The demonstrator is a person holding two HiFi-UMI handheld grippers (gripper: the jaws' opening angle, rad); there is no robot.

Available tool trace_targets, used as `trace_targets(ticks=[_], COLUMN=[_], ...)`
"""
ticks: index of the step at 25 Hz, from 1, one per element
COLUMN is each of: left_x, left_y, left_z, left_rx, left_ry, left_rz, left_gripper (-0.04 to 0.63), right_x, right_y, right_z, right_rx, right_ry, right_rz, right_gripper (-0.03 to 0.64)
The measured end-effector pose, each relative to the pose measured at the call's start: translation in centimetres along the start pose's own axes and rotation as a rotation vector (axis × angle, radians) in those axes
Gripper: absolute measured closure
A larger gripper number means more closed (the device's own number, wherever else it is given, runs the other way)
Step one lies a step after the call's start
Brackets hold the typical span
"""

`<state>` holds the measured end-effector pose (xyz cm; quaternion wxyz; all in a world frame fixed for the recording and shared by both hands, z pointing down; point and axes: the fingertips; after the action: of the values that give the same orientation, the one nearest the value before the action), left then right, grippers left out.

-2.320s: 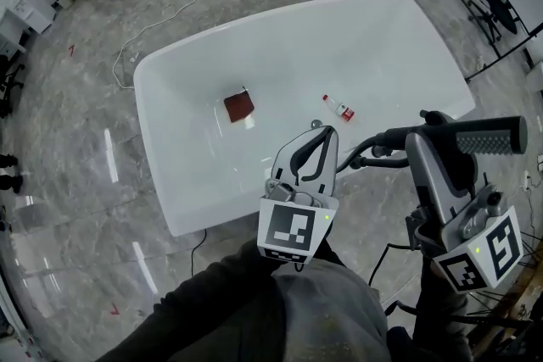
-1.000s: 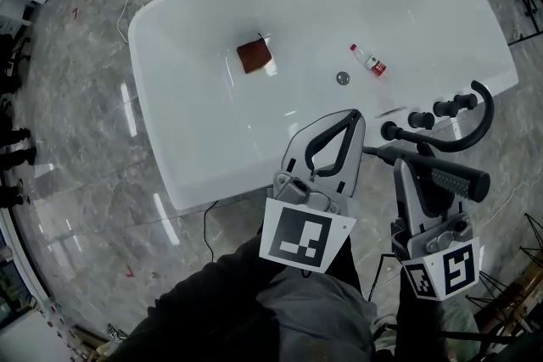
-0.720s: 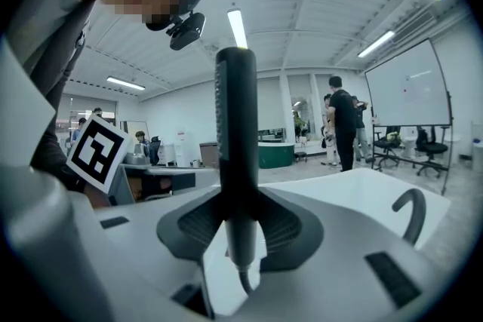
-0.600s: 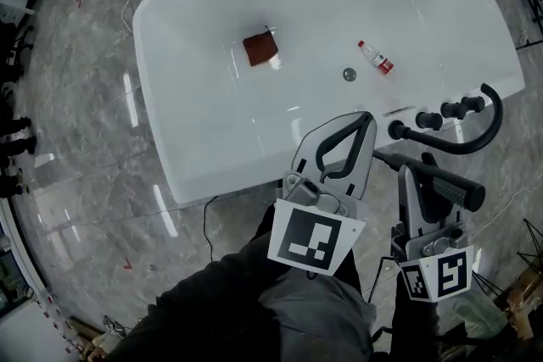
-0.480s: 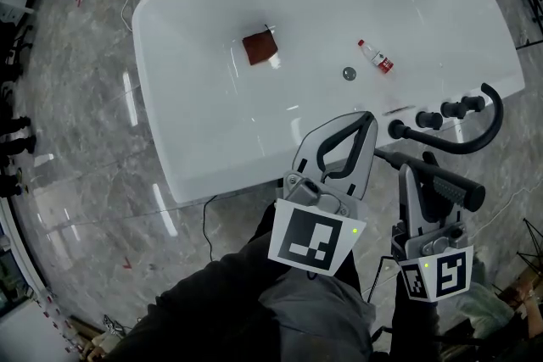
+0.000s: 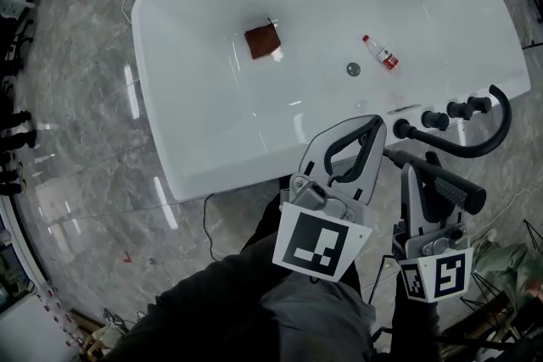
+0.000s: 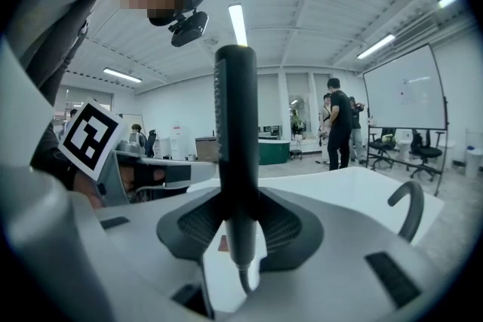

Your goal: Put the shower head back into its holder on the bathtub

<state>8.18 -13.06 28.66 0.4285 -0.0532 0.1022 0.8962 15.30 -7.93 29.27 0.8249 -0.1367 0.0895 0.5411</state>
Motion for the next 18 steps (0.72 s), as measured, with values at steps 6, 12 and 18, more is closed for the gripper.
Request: trace_targets(ticks=[6,12,18], left_x=[-0.1,-0.4,-0.3], left_y=[0.3,1.0,1.1], left_z=[0.7,1.8,2.7], left_rx=[0.008,0.013,0.011], left_ry=[0.009,0.023,0.044], left_rz=[-0.004,-0.01,-0.003], left_gripper=[0.592,0.592,0.592], right_x=[-0.2,-0.9,-1.2], right_y=[-0.1,-0.2,-0.3], right_z=[0.8,1.8,2.7], right_rx=[-0.003,-0.011,-0.018], right_ry=[0.009,0.017,0.025], right_rz=[0.001,0.0,0.007], right_gripper=[0.476,0.476,0.476])
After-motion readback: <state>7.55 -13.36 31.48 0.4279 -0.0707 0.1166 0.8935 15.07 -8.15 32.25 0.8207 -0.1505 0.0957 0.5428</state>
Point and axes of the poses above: the fingertips, and each gripper's own axes: x backward along the fingers, y to its left, z out of its underside, and after that the axes turned 4 degrees about -x, right-handed
